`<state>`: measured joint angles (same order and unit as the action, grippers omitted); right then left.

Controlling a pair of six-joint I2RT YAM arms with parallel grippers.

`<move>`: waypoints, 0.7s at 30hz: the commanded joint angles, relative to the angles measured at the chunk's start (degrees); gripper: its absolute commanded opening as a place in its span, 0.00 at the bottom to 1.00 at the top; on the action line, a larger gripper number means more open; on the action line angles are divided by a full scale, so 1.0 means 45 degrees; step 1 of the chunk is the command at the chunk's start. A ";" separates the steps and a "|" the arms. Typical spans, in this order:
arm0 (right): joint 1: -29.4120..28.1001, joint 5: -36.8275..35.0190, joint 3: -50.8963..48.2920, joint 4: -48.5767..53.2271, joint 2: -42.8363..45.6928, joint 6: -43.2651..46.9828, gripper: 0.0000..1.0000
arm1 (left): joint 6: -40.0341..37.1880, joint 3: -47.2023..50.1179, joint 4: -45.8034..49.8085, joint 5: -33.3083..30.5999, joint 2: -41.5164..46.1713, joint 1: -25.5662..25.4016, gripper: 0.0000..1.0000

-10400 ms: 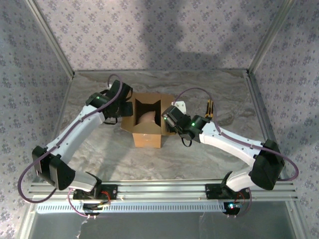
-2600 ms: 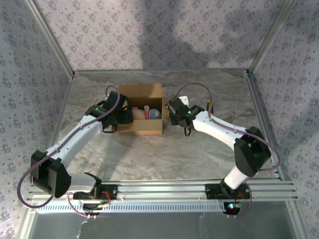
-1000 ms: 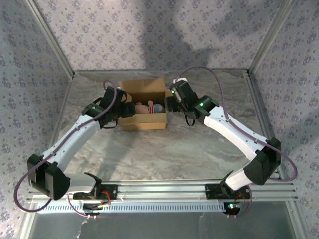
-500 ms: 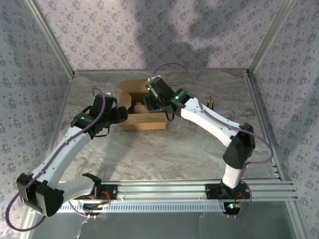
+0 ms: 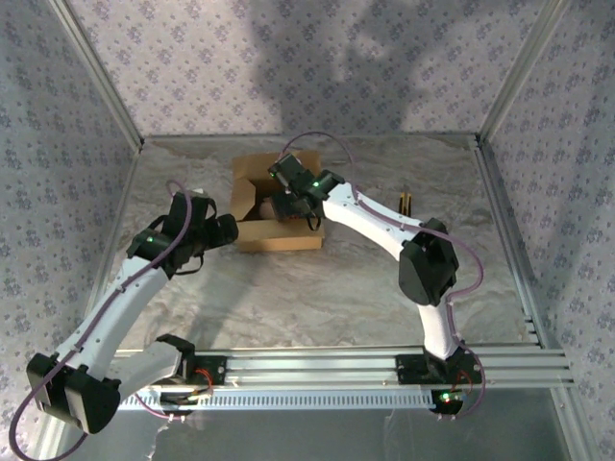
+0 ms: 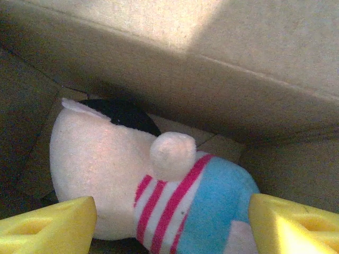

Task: Unpack the express box

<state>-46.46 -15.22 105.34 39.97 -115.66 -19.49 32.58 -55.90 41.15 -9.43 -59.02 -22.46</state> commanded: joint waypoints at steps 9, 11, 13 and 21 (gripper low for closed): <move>0.0237 0.0143 0.0840 0.0045 -0.1358 -0.0640 0.76 | 0.0007 0.0020 0.0128 0.0375 -0.0069 0.0401 0.82; 0.0284 0.0103 0.0830 -0.0028 -0.1441 -0.0672 0.76 | 0.0004 0.0029 0.0116 0.0373 -0.0067 0.0420 0.82; 0.0304 0.0082 0.0821 -0.0137 -0.1519 -0.0701 0.75 | 0.0016 0.0039 0.0079 0.0376 -0.0086 0.0420 0.82; 0.0259 -0.0285 0.0833 -0.0399 -0.1929 -0.0699 0.73 | 0.0045 -0.0006 0.0079 0.0449 -0.0212 0.0458 0.82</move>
<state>-45.34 -15.44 107.90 37.95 -122.45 -21.63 32.60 -55.66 41.17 -8.12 -59.86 -20.97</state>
